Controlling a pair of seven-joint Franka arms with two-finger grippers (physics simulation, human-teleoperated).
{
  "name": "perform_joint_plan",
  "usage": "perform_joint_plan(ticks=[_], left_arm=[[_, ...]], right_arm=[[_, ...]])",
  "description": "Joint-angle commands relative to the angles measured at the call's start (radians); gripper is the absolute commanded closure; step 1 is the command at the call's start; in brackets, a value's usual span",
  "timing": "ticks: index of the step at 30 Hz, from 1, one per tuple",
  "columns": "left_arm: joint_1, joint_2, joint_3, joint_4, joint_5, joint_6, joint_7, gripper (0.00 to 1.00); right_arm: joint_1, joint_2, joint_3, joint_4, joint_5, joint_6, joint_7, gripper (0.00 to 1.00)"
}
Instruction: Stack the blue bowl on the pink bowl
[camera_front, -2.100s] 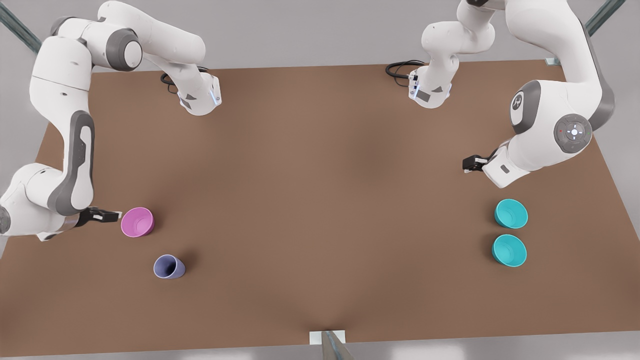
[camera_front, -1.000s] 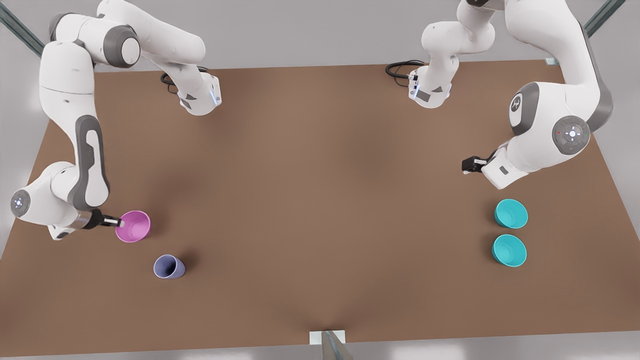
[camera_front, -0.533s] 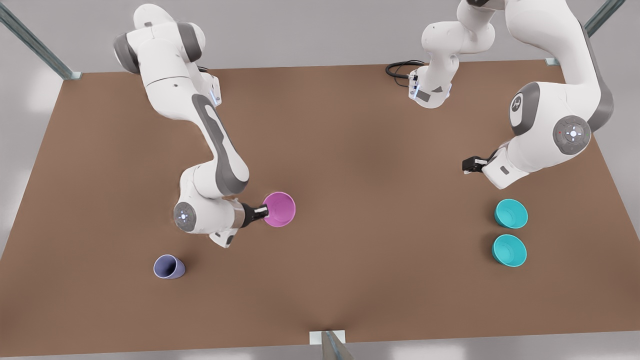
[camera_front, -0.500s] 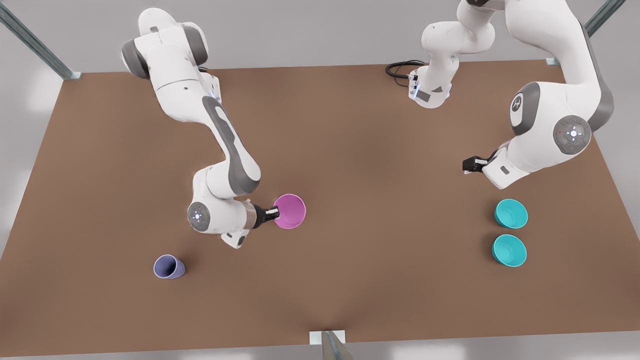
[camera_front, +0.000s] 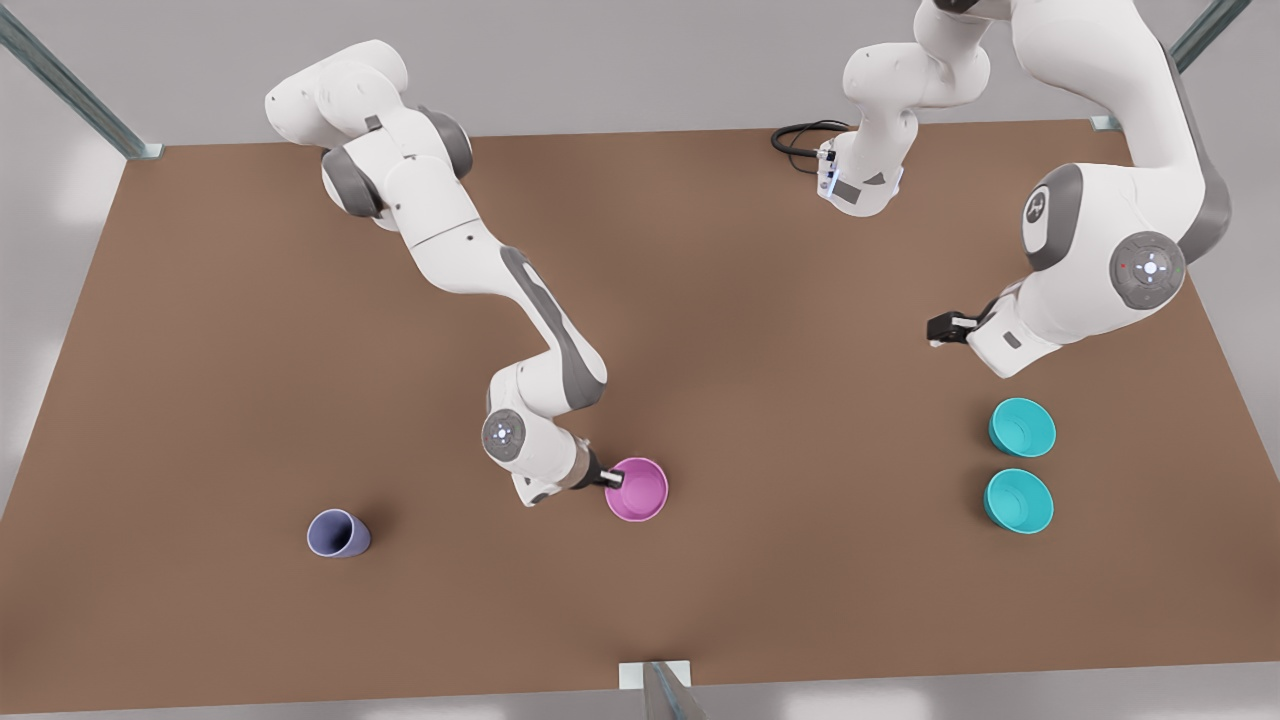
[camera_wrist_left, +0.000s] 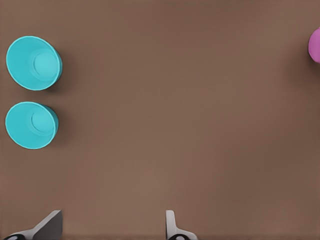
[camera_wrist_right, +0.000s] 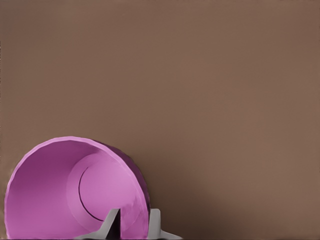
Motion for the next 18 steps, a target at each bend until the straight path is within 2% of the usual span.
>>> perform_joint_plan(ticks=[1, 3, 5, 8, 10, 11, 13, 14, 17, 18], left_arm=[[0.0, -0.001, 0.0, 0.0, 0.001, -0.001, 0.0, 0.0], [0.001, -0.001, 0.0, 0.0, 0.001, -0.001, 0.0, 0.0], [0.006, -0.001, 0.001, 0.002, 0.002, 0.0, 0.0, 0.0], [0.135, 0.066, 0.003, 0.003, 0.001, 0.037, 0.001, 0.0], [0.254, 0.14, 0.003, 0.005, 0.002, 0.129, 0.176, 0.0], [0.345, 0.172, 0.003, 0.005, 0.004, 0.158, 0.261, 0.0], [0.419, 0.226, 0.003, 0.005, 0.053, 0.195, 0.313, 0.0], [0.419, 0.25, 0.003, 0.006, 0.056, 0.223, 0.314, 0.0], [0.443, 0.355, 0.017, 0.008, -0.001, 0.421, 0.451, 0.0], [0.445, 0.39, 0.017, 0.008, -0.001, 0.454, 0.452, 0.0]], right_arm=[[0.001, 0.001, 0.0, 0.005, -0.002, 0.039, 0.461, 0.0], [0.001, -0.007, -0.001, 0.007, 0.001, 0.027, 0.467, 0.0], [-0.006, -0.076, -0.021, 0.004, 0.005, -0.046, 0.467, 0.0], [-0.129, -0.229, -0.038, 0.004, -0.065, -0.408, 0.383, 0.0], [-0.285, -0.257, -0.038, 0.016, -0.191, -0.657, 0.002, 0.0], [-0.37, -0.255, -0.038, 0.057, -0.34, -0.761, -0.262, 0.0], [-0.407, -0.258, -0.049, 0.085, -0.559, -0.82, -0.545, 0.0], [-0.404, -0.287, -0.061, 0.195, -0.575, -0.992, -0.644, 0.0], [-0.431, -0.591, -0.058, 0.163, -0.593, -1.231, -0.766, 0.0], [-0.433, -0.692, -0.054, 0.096, -0.601, -1.215, -0.758, 0.0]])
